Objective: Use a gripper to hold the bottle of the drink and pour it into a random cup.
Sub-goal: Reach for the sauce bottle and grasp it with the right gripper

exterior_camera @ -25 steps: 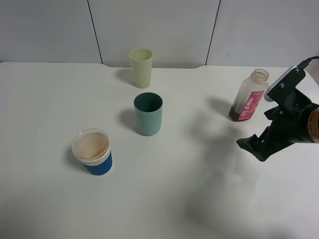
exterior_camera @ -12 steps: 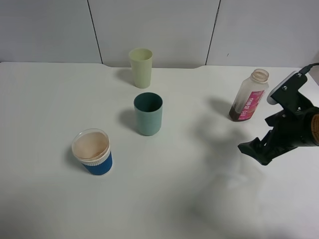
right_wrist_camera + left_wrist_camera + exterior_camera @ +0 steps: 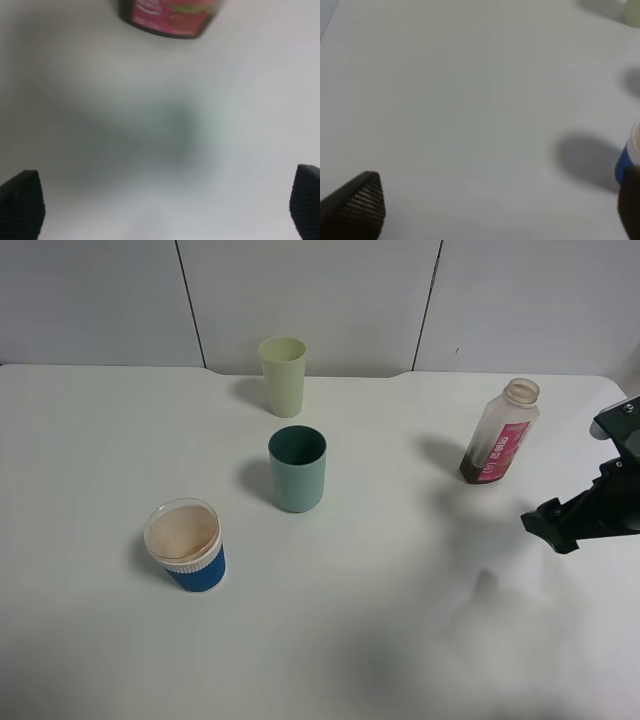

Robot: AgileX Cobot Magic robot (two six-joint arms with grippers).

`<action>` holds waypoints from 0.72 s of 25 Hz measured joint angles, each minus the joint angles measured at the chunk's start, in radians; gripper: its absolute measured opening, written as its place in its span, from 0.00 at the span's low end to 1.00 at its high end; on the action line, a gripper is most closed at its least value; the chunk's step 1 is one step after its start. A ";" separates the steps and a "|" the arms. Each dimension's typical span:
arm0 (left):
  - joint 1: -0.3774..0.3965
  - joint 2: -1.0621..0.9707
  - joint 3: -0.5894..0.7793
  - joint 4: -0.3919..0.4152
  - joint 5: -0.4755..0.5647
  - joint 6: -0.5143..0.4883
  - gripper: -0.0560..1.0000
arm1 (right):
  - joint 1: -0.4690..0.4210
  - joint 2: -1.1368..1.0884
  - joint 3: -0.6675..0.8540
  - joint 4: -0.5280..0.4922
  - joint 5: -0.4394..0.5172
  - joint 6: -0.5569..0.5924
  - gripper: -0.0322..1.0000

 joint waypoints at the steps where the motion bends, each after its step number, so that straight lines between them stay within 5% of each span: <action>1: 0.000 0.000 0.000 0.000 0.000 0.000 0.93 | -0.014 0.000 0.000 0.000 0.001 -0.016 0.97; 18: 0.000 0.000 0.000 0.000 0.000 0.000 0.93 | -0.060 0.118 -0.085 0.000 -0.030 -0.147 0.97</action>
